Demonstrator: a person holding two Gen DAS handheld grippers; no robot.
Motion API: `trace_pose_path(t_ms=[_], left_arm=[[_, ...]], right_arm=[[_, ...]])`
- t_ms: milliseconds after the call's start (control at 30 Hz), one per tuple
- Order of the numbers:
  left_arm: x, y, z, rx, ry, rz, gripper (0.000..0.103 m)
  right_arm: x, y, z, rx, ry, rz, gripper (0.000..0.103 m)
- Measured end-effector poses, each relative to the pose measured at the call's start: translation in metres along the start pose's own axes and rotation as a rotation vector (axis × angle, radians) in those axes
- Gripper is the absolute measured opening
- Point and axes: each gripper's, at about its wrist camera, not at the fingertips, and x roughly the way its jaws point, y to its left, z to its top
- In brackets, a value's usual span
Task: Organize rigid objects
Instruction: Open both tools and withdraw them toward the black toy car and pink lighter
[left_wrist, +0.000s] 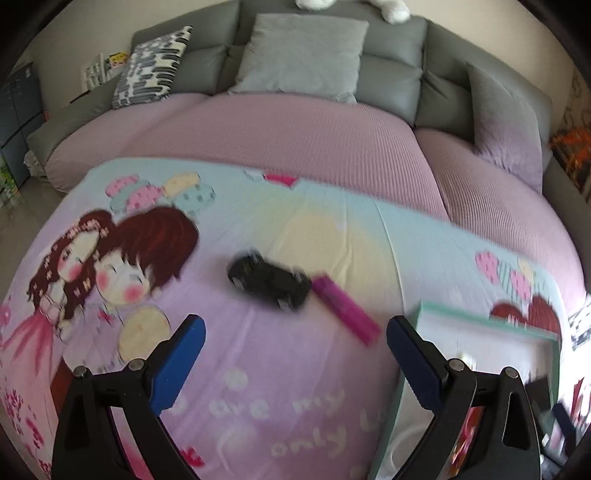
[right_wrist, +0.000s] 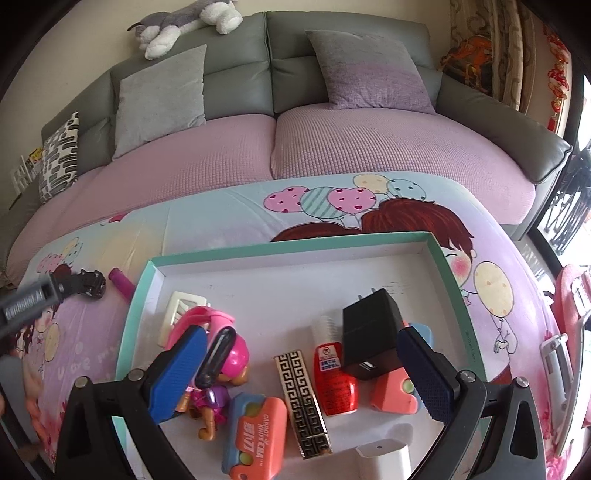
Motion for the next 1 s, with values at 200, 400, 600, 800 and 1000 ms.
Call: trace_pose_path(t_ms=[200, 400, 600, 800, 1000], left_arm=[[0.001, 0.023, 0.026, -0.020, -0.029, 0.028, 0.098], [0.028, 0.042, 0.020, -0.001, 0.059, -0.018, 0.098], [0.037, 0.059, 0.019, 0.020, 0.107, -0.072, 0.098], [0.046, 0.063, 0.027, 0.061, 0.133, -0.148, 0.098], [0.059, 0.062, 0.034, 0.094, 0.169, -0.185, 0.098]], right_arm=[[0.000, 0.011, 0.003, 0.004, -0.022, 0.048, 0.103], [0.004, 0.035, 0.006, -0.027, -0.006, 0.132, 0.103], [0.012, 0.078, 0.025, -0.134, 0.028, 0.213, 0.103], [0.030, 0.123, 0.052, -0.320, 0.107, 0.252, 0.098], [0.058, 0.172, 0.058, -0.585, 0.218, 0.269, 0.086]])
